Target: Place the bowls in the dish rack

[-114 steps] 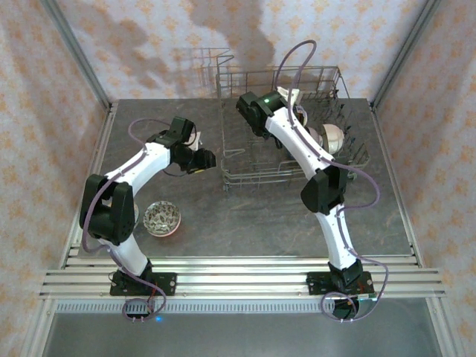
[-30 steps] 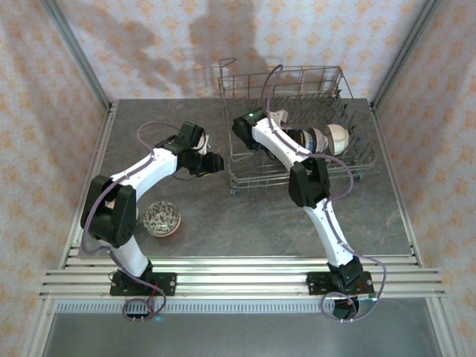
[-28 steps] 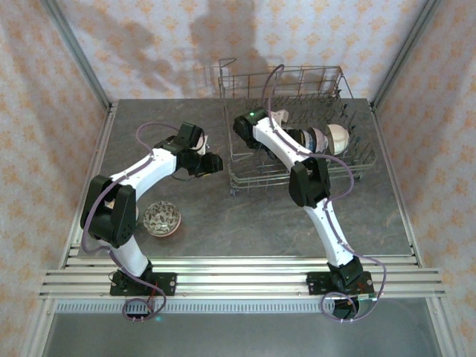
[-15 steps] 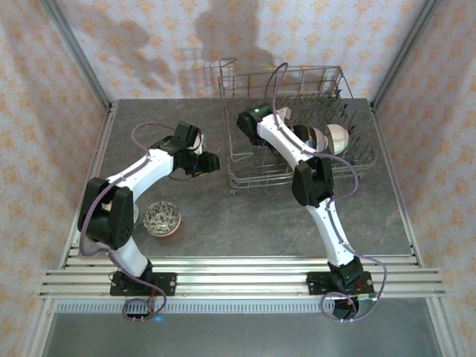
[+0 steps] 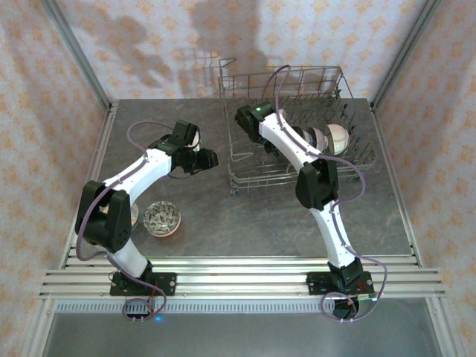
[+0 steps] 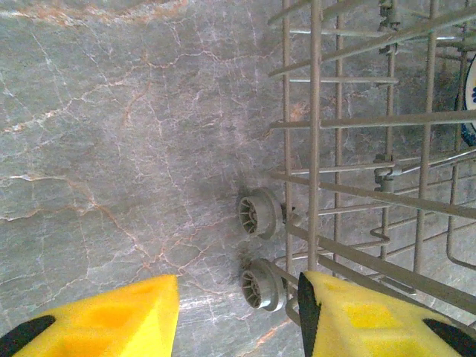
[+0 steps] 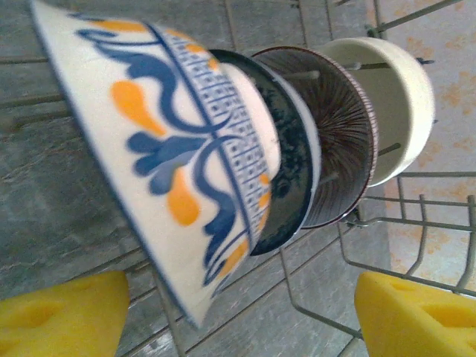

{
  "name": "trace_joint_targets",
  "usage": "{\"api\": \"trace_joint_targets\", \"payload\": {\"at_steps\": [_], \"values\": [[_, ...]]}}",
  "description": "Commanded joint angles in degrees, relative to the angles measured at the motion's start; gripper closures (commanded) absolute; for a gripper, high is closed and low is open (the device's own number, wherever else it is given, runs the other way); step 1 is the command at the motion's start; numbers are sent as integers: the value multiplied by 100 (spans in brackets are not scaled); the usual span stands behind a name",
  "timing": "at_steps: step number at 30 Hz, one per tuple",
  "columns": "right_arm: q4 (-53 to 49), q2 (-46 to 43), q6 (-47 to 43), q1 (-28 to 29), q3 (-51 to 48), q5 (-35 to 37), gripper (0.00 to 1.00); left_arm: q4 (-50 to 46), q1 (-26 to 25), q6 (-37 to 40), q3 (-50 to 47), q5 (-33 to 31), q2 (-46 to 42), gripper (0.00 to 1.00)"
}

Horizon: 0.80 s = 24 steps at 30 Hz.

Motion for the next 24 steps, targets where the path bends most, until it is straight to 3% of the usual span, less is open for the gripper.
{"api": "trace_joint_targets", "payload": {"at_steps": [1, 15, 24], "values": [[42, -229, -148, 67, -56, -319, 22, -39, -74, -201, -33, -211, -193, 53], [391, -268, -697, -233, 477, -582, 33, 62, -104, -175, -43, -211, -162, 53], [834, -198, -1160, -594, 708, -1149, 32, -34, -101, -64, 101, -186, -85, 53]]}}
